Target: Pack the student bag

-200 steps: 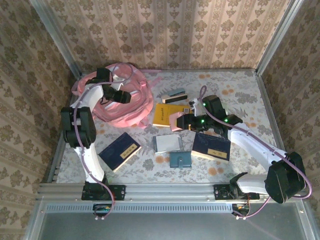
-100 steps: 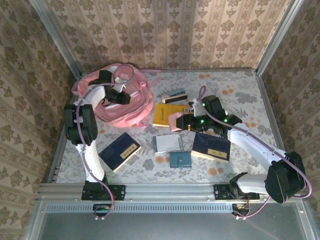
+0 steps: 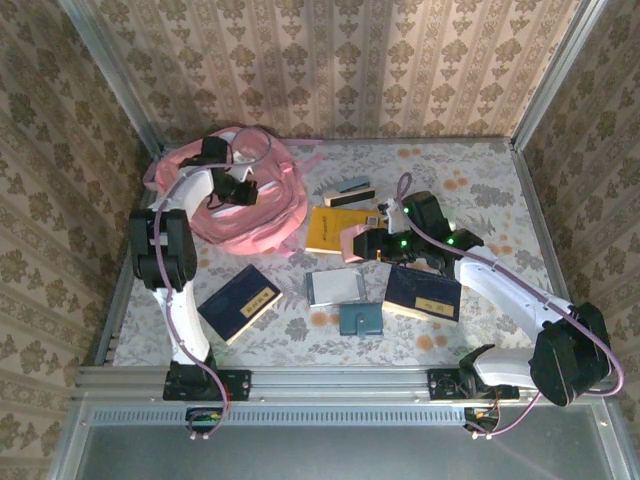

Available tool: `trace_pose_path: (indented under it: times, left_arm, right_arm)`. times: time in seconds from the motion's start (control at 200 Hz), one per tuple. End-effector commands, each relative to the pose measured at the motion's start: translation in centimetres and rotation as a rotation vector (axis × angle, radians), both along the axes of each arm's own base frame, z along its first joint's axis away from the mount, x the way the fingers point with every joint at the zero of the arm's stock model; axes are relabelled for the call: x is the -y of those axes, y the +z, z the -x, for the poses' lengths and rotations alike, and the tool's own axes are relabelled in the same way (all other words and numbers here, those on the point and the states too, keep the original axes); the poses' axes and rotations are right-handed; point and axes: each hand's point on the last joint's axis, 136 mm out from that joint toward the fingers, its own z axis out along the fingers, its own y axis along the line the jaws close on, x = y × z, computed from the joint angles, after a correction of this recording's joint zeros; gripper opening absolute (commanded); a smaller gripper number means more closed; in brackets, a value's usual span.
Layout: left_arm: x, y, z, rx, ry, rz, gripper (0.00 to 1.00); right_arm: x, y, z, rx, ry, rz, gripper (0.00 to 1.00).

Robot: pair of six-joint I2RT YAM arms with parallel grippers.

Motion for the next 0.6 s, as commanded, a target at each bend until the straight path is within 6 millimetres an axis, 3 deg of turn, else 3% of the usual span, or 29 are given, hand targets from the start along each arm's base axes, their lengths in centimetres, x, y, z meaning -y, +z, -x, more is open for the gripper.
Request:
trace_pose_path:
  times: [0.0,0.14,0.255,0.595]
  left_arm:
    - [-0.6,9.5,-1.5,0.172,0.084,0.059,0.0]
    - [-1.9,16.5,-1.6,0.28,0.18,0.178,0.0]
    - [-2.9,20.6,-1.4,0.347,0.243,0.259,0.0]
    - [-3.0,26.2,-0.7,0.363,0.328,0.492,0.0]
  right_arm:
    - [1.4,1.3,-0.8,0.075,-0.065,0.08,0.31]
    - [1.2,3.0,-0.9,0.127,-0.068,0.038,0.16]
    - [0.5,4.3,-1.0,0.128,-0.052,-0.011,0.15]
    - [-4.5,7.9,-2.9,0.106,0.016,-0.173,0.16]
